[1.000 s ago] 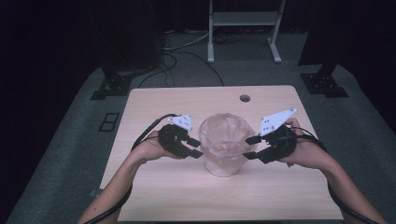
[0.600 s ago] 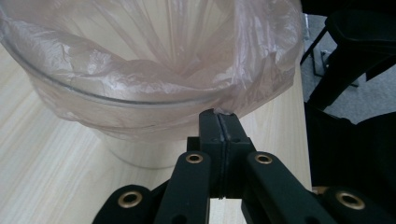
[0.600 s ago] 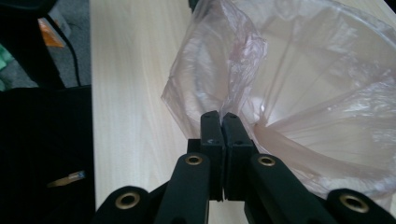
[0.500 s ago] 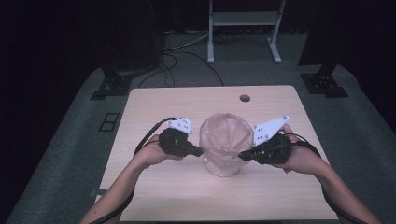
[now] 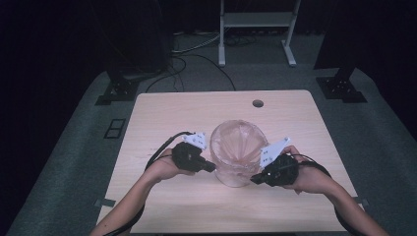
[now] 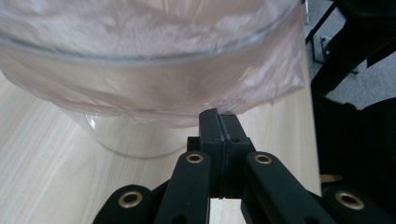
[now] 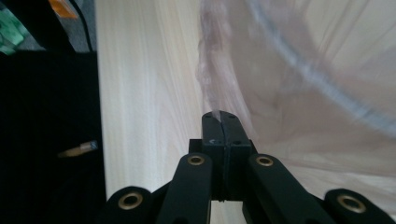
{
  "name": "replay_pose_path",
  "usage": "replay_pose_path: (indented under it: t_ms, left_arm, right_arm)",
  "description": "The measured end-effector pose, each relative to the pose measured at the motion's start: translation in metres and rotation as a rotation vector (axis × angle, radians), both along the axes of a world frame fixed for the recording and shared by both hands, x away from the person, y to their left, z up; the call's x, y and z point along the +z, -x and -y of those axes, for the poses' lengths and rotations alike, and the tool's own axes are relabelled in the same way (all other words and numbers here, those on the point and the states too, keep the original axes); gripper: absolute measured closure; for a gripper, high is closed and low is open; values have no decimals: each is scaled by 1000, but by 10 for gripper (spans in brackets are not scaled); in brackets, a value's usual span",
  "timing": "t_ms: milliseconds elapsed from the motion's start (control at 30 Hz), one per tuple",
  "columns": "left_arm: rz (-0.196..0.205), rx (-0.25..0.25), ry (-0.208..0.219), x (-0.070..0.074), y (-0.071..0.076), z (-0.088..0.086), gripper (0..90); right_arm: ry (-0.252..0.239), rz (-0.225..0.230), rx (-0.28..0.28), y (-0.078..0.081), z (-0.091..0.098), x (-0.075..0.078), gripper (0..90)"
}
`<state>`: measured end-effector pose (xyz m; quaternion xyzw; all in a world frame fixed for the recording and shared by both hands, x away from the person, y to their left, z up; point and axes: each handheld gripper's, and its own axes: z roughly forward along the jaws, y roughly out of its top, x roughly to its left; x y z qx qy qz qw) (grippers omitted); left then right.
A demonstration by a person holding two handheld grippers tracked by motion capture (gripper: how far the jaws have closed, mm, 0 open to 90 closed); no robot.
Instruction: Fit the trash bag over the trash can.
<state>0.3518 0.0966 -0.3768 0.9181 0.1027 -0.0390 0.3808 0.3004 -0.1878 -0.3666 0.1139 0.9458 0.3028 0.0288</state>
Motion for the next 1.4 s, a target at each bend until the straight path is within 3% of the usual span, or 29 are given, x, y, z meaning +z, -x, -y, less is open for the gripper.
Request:
replay_pose_path:
  t_ms: [200, 533, 567, 600, 633, 667, 867, 900, 967, 1100, 1200, 1300, 1400]
  left_arm:
    - [-32, 18, -2, -19, -5, 0, 896]
    - [-45, 27, -4, -29, -2, 0, 896]
    - [-46, 22, -10, -30, -2, -1, 871]
    - [-48, 23, -13, -30, -2, -1, 823]
    - [-61, 24, -14, -30, -1, -2, 762]
    - [-68, 27, -14, -29, 0, -3, 762]
    - [-65, 45, -11, -22, 7, -17, 587]
    - [-66, 51, -13, -20, 7, -19, 560]
    - [-61, 63, -17, -17, 8, -24, 533]
    - [-56, 78, -13, -13, 10, -30, 473]
    - [-52, 89, -19, -12, 10, -34, 438]
    - [-50, 100, -17, -12, 10, -37, 411]
    - [-47, 100, -12, -12, 10, -38, 405]
  right_arm:
    - [3, -54, -47, -10, 5, -27, 900]
    - [-2, -82, -53, -10, 7, -38, 900]
    - [-6, -102, -55, -10, 7, -39, 891]
    - [-12, -120, -56, -10, 8, -38, 782]
    - [-16, -128, -62, -10, 10, -37, 739]
    - [-16, -128, -62, -10, 10, -37, 739]
    - [-29, -134, -65, 2, 27, -14, 637]
    - [-24, -121, -74, 6, 32, -2, 634]
    - [-28, -114, -73, 7, 34, 2, 630]
    - [-51, -69, -85, 8, 38, 29, 645]
    - [-68, -17, -94, 1, 31, 49, 717]
    - [-67, 21, -111, -12, 19, 59, 789]
    - [-48, 10, -113, -30, 5, 62, 821]
